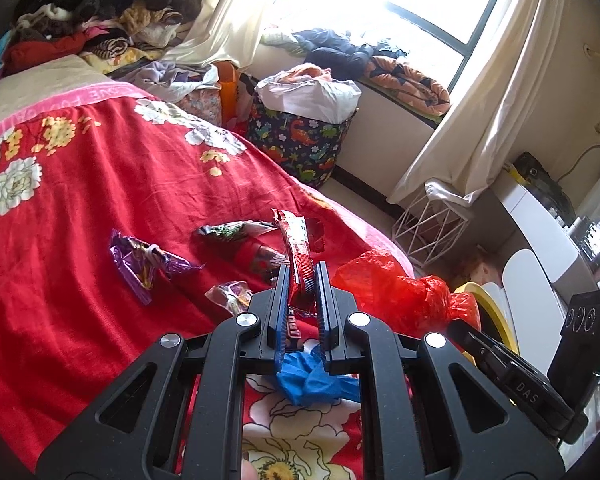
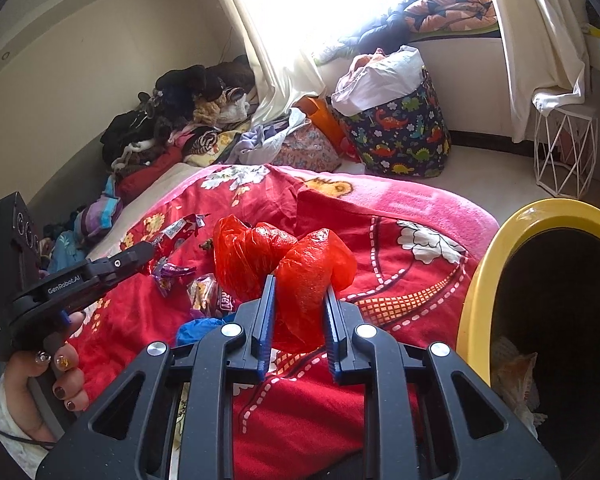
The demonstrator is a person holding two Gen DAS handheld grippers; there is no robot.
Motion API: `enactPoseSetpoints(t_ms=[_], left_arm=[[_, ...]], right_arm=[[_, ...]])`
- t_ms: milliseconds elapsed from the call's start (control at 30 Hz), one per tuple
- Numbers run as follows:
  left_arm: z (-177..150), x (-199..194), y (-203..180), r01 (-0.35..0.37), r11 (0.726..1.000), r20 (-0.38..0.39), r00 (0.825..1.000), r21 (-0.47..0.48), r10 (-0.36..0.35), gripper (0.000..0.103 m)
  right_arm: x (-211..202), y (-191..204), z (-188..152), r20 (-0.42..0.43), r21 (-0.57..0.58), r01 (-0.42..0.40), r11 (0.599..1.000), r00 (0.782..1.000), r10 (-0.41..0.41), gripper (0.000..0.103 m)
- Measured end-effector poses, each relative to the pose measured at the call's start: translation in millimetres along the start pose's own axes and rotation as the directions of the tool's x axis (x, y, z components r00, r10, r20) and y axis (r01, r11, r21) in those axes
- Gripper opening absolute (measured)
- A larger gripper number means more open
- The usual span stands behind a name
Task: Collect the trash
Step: 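Carry the red bag and red wrapper over the yellow bin with both tools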
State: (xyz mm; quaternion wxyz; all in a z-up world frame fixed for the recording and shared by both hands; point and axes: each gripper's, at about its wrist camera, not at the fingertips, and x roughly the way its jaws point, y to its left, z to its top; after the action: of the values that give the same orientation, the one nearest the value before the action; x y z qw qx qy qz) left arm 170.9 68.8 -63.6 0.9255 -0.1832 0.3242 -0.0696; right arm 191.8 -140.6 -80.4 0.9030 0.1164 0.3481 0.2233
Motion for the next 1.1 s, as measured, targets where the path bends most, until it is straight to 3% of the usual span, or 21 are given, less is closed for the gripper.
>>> enactPoseSetpoints(t_ms=[600,1100], left_arm=[[0,-6,-21,0.043,0.998,0.008,0.999,0.047,-0.044,0.008],[-7,-10,-55,0.097,0.988,-0.002,0.995,0.123,-0.097,0.008]], right_arm=[[-34,-11,3,0.061,0.024,0.018,1.0,0.998,-0.02,0.021],[-69,-46,10,0.135,0.09,0.069,0.994,0.988,-0.08,0.021]])
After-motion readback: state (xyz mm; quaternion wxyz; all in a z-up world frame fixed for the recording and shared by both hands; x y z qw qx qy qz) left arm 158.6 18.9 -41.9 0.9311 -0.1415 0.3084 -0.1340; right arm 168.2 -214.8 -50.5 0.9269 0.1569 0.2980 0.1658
